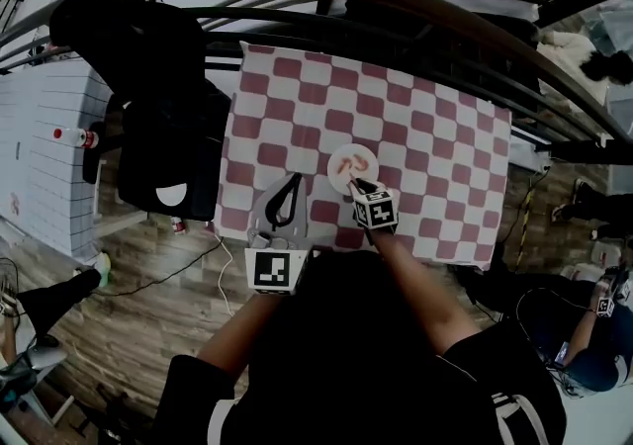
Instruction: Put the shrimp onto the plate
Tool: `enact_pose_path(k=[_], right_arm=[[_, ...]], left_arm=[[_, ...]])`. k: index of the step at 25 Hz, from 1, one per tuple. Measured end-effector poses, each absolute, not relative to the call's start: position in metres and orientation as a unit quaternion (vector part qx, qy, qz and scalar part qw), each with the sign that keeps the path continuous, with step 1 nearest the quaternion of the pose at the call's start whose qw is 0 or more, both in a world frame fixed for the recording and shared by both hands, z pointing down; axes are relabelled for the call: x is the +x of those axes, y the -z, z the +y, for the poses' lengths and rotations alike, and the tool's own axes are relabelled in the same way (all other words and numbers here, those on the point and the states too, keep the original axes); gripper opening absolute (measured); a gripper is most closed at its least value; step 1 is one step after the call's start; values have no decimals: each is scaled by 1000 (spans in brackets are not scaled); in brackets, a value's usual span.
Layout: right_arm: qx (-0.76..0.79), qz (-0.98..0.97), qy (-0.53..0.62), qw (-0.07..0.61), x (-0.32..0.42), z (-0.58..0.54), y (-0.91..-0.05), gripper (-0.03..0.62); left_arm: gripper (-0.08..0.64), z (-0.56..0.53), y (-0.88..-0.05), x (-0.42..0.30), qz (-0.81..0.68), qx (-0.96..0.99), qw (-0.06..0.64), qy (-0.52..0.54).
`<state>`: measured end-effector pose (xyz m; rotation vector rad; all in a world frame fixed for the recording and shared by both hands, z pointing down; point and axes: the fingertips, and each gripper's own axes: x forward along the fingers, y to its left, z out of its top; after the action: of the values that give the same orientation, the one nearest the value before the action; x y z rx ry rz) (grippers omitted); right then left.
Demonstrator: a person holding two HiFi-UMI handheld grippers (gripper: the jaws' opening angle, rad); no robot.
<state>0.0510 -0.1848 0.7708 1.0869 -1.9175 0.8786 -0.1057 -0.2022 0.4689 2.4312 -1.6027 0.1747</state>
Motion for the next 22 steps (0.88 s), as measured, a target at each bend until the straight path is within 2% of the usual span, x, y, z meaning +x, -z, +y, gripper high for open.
enact_pose_path(k=[22], right_arm=[[432, -719, -375, 394, 61, -197, -801, 66]], left_arm=[[9, -201, -469, -100, -549, 825, 113, -67]])
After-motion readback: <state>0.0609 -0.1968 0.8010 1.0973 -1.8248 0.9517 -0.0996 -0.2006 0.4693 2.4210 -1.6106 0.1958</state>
